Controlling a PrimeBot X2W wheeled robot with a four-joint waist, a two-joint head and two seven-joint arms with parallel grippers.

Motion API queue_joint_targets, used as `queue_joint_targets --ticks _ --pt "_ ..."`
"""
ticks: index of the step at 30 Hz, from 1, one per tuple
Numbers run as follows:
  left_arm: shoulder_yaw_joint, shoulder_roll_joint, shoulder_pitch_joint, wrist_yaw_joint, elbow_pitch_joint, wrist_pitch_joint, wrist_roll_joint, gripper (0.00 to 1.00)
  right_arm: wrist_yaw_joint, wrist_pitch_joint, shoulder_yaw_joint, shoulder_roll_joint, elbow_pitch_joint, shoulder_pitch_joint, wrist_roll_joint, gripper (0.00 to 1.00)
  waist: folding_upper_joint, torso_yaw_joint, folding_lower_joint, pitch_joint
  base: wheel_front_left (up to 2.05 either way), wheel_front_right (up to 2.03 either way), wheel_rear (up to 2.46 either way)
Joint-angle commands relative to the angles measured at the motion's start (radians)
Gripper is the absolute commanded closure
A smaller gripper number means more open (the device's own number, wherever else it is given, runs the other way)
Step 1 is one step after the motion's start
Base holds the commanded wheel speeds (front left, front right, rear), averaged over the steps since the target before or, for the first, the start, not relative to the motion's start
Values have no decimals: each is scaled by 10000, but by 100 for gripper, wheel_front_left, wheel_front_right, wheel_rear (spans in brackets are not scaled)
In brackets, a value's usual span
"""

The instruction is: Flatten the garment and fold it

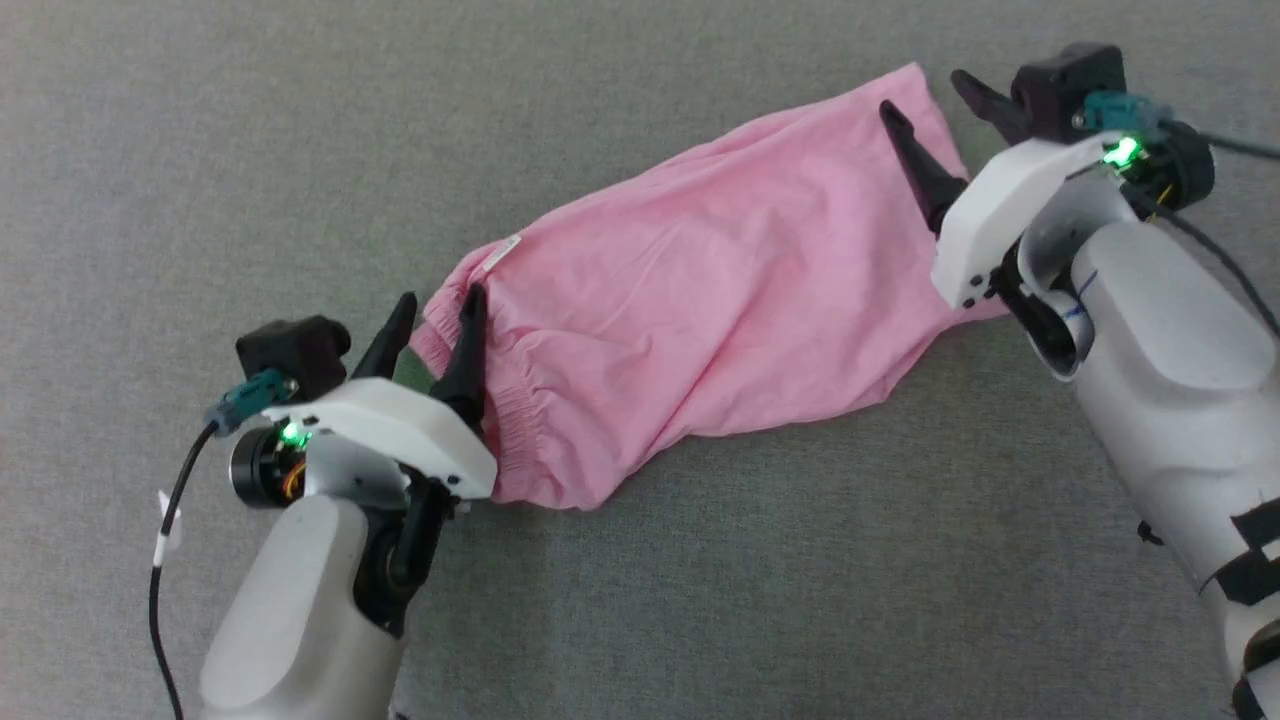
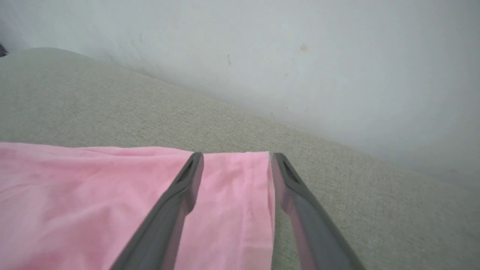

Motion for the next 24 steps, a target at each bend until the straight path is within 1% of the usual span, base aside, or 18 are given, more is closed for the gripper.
queue_joint_targets --ticks 1,4,9,13,18,21,24 --pt "45 71 222 18 15 -66 3 0 -9 -307 79 26 37 150 68 0 -1 -198 0 -447 0 0 0" --pt "137 314 562 177 -162 -73 87 0 -9 -984 168 -2 -68 477 71 0 -1 -339 0 -1011 0 0 0" --pt "113 1055 1213 479 -957 593 378 0 -9 -1323 17 -68 -963 1403 -166 0 -1 -661 0 -1874 0 0 0" --pt "42 1787 1801 675 -2132 1782 447 0 -9 -1350 -475 -138 -2128 2570 -535 0 -1 -1000 0 -2439 0 0 0" --pt "-240 2711 2427 690 -3468 3934 197 0 -9 -1219 -1234 -326 -3594 4233 -1167 0 -1 -1378 0 -2839 0 0 0" --pt "-411 3033 2664 713 -3957 4992 -41 0 -9 -768 -1741 -316 -4560 5128 -1543 0 -1 -1633 0 -2936 0 0 0" --pt "-565 3149 2680 733 -4079 5599 -173 0 -9 -246 -2254 -221 -5625 5935 -1864 0 -1 -1852 0 -2894 0 0 0"
